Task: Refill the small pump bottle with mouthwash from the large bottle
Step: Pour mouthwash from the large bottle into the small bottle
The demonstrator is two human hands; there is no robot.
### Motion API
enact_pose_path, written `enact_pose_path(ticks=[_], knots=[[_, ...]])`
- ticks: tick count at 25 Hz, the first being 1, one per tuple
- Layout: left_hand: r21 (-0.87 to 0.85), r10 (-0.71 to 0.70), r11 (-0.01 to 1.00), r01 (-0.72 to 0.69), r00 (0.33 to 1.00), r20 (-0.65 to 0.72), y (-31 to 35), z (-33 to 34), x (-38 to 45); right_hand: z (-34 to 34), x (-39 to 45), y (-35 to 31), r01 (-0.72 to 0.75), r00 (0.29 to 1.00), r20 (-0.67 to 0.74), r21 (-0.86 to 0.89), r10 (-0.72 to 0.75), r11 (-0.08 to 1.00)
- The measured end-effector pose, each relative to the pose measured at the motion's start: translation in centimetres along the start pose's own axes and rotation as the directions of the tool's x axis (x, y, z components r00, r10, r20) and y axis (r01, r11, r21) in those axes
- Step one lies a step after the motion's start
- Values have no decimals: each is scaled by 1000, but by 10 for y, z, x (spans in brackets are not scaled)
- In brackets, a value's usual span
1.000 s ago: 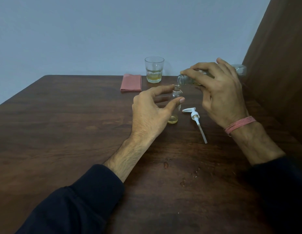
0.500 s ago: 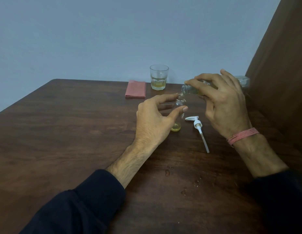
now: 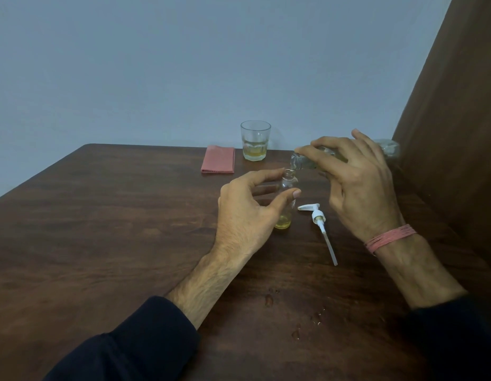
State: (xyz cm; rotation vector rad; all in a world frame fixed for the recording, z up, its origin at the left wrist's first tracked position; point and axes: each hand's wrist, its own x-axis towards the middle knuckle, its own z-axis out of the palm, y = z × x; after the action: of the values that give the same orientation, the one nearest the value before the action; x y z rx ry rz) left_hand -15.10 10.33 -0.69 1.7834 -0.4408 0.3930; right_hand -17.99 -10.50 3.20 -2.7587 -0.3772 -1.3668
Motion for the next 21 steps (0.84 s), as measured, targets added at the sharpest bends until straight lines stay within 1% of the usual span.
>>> enact_pose_path(ticks=[16,21], knots=[[-2,24,1000,-24,1000,-1,1,-1,0,-2,1,-2,-3,1000,20,-3,3,1000],[-4,13,1000,-13,1000,5,2,-1,0,-4,1,-3,-4,1000,21,-4,4,1000]])
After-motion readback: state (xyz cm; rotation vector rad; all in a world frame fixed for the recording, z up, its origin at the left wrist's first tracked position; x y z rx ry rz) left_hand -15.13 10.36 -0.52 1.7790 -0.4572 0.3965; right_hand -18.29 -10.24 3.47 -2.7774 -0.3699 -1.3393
